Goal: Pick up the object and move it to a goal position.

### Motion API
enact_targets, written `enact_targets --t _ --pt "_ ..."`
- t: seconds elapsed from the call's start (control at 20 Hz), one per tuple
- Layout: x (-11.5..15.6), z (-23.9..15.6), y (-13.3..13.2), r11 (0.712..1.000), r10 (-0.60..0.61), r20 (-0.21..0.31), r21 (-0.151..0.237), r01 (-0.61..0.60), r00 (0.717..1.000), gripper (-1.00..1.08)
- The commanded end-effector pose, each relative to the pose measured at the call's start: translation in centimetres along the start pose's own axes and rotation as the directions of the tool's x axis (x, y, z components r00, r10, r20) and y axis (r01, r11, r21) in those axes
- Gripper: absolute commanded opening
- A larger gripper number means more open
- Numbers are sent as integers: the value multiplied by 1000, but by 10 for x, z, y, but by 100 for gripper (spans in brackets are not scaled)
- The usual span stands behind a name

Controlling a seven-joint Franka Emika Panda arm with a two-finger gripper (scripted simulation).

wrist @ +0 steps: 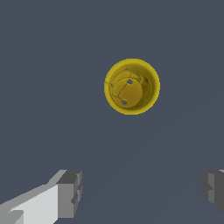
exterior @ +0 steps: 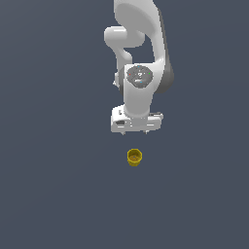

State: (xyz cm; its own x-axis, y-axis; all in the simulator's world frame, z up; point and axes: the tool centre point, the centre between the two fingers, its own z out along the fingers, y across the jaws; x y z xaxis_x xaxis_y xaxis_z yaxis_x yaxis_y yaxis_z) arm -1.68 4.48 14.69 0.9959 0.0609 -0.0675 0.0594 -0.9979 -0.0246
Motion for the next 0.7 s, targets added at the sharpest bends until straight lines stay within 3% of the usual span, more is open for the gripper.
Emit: enact_targets --t 0.0,0.65 --pt "0 0 1 1000 0 0 0 0 1000 100" --pt "17 9 1 988 -153 -11 -11 153 988 100"
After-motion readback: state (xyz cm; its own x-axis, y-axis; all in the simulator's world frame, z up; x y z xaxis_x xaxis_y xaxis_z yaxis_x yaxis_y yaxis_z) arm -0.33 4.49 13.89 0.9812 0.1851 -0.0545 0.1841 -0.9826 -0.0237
